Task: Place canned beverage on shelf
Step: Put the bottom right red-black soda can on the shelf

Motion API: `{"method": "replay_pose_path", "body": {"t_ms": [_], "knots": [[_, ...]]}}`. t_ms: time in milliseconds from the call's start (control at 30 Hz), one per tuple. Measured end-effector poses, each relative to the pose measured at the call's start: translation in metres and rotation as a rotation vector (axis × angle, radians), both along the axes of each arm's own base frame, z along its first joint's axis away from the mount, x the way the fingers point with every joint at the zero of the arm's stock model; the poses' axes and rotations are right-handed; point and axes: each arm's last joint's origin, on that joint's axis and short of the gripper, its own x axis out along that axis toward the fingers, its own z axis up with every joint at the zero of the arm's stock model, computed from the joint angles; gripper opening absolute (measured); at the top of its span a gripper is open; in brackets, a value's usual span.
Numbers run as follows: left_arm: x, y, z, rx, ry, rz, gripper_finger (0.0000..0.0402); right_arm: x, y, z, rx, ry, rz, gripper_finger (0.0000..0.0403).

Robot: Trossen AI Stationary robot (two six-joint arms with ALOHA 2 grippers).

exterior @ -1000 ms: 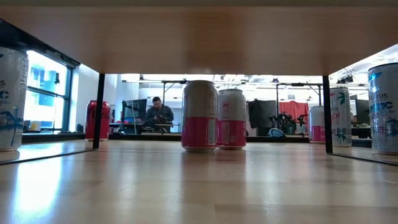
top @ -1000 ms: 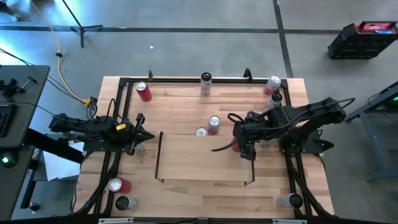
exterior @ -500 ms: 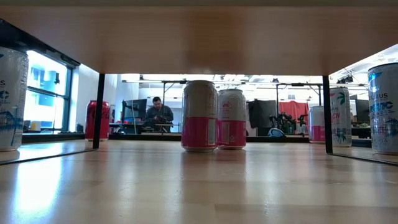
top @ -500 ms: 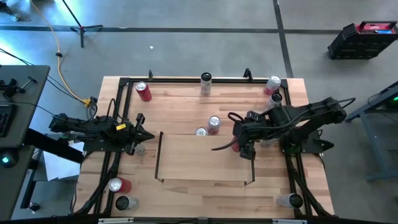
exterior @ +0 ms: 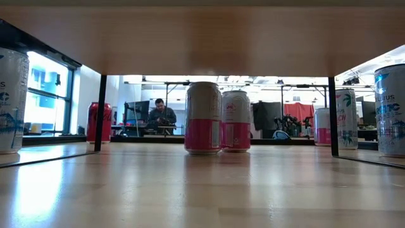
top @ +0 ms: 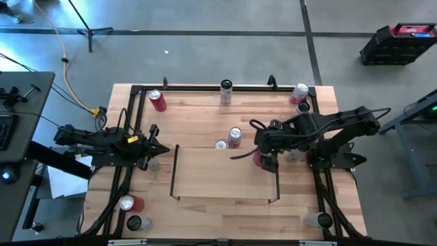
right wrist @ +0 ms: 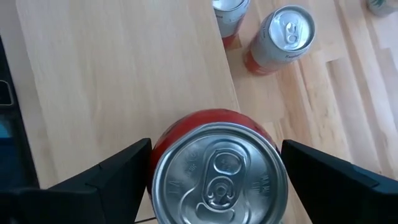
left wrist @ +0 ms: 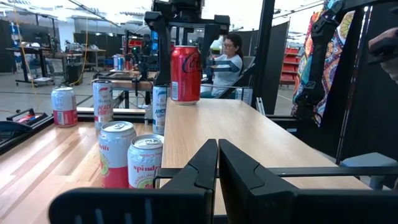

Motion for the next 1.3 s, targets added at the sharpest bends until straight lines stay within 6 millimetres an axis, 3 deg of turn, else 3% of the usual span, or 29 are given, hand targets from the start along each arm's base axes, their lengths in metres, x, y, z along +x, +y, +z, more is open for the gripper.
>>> {"method": "replay_pose_path", "body": {"t_ms": [567,1033,1300], "knots": [[0.000,0.000,0.000,0.000,0.000,0.000,0.0005,0.000,-0.004,0.002,0.016,-0.012,-0.006,0.0344],[0.000,0.000,0.000,0.000,0.000,0.000,0.0005,-0.010,-0.006,0.018,0.003,-0.125,-0.020,0.0344],[0.000,0.000,0.000,0.000,0.000,0.000,0.0005,-0.013,-0.011,0.048,-0.109,-0.259,-0.066,0.0344]]}}
